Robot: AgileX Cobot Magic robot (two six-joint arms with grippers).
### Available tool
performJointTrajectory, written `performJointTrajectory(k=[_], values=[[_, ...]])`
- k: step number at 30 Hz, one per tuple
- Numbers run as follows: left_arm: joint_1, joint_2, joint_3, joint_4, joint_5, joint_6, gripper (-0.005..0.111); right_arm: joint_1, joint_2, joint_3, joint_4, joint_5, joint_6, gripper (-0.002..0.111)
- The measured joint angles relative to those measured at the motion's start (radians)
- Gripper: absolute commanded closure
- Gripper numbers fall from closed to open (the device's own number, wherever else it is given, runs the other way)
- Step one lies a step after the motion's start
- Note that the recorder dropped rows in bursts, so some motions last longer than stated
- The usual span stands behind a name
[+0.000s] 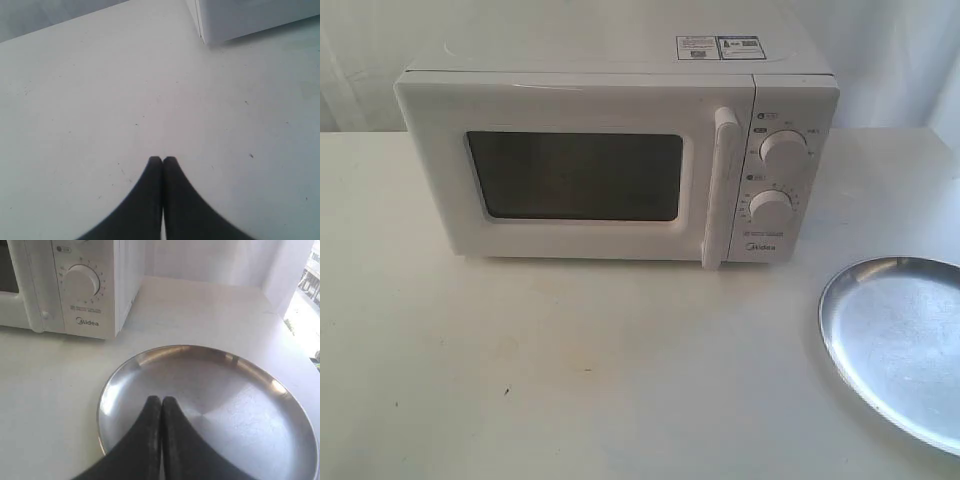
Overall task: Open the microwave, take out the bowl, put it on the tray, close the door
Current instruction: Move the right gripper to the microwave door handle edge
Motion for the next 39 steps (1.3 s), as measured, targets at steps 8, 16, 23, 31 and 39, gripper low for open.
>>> performJointTrajectory(k=[8, 16, 23, 31, 39], values=[[0.000, 0.000, 0.000, 0.000, 0.000, 0.000, 0.107, 0.000, 0.000, 0.000, 0.026, -0.186, 0.012, 0.108], [0.000, 0.000, 0.000, 0.000, 0.000, 0.000, 0.107, 0.000, 0.000, 0.000, 0.210, -0.378, 0.244, 0.108], [0.000, 0.000, 0.000, 0.000, 0.000, 0.000, 0.107, 0.010, 0.037, 0.000, 0.200, -0.664, 0.249, 0.108], [0.000, 0.000, 0.000, 0.000, 0.000, 0.000, 0.107, 0.013, 0.568, -0.131, -0.291, -0.987, 0.364, 0.108], [0.000, 0.000, 0.000, 0.000, 0.000, 0.000, 0.107, 0.013, 1.315, -0.313, -0.462, -1.222, 0.324, 0.082]])
